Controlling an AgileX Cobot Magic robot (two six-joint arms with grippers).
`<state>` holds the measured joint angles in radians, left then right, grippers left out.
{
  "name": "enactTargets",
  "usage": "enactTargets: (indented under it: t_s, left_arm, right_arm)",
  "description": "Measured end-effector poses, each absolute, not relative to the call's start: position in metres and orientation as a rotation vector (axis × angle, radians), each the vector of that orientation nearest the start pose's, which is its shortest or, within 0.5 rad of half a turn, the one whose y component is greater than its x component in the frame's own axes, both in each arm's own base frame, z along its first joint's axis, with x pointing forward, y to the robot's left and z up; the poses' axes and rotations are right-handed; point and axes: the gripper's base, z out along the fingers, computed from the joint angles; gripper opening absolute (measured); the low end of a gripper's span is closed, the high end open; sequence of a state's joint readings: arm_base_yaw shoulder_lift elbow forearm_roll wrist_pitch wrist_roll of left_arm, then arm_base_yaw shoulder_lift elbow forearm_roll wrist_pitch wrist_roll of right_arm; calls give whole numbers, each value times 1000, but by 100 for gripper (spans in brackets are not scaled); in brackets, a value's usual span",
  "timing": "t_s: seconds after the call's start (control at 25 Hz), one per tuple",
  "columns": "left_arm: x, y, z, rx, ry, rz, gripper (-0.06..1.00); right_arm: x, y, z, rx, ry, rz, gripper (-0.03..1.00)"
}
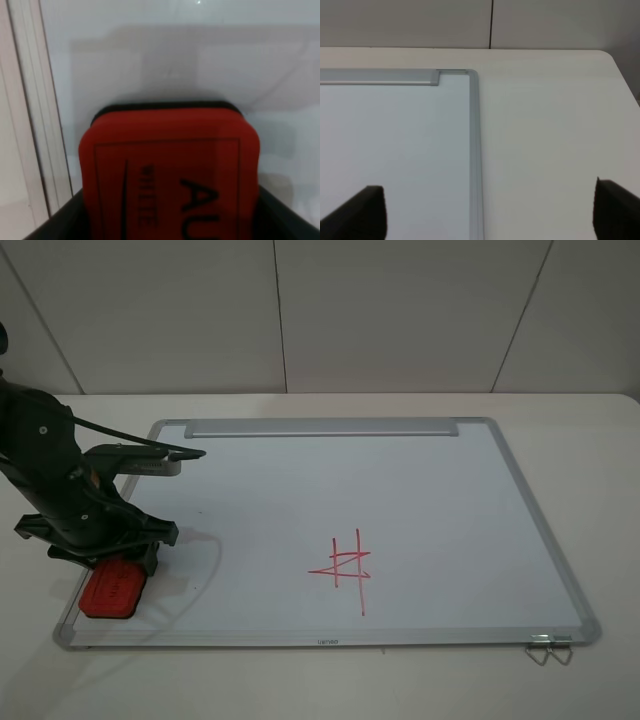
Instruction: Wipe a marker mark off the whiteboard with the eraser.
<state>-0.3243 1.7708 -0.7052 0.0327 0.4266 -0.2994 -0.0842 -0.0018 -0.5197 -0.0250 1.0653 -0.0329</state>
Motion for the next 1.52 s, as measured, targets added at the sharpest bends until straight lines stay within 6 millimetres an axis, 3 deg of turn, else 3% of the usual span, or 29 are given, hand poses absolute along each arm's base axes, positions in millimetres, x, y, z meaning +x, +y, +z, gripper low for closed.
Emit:
enactTargets:
  t_s: [0.2, 0.4, 0.64, 0.76, 1.04, 1.32, 1.52]
  left_arm:
    - [254, -84, 107, 69, 2973, -60, 65]
    - [254, -84, 107, 64, 2974, -61, 67]
    - [265, -88, 119, 97, 2974, -55, 71]
    - [274, -91, 138, 118, 2941, -65, 76]
    - [286, -95, 209, 129, 2726, -140, 77]
    - [261, -83, 257, 180, 2640, -104, 77]
    - [232, -62, 293, 149, 2588, -46, 77]
  right_arm:
    - [-8, -1, 282, 54, 2028, -104, 71]
    - [-8, -1, 282, 54, 2028, -104, 71]
    - [-8, -1, 282, 54, 2028, -104, 71]
    - [-8, -1, 282, 54, 2028, -104, 71]
    - [-8, -1, 282, 54, 2028, -104, 71]
    - [-8, -1, 282, 54, 2028, -104, 71]
    - [-8, -1, 282, 54, 2028, -104, 71]
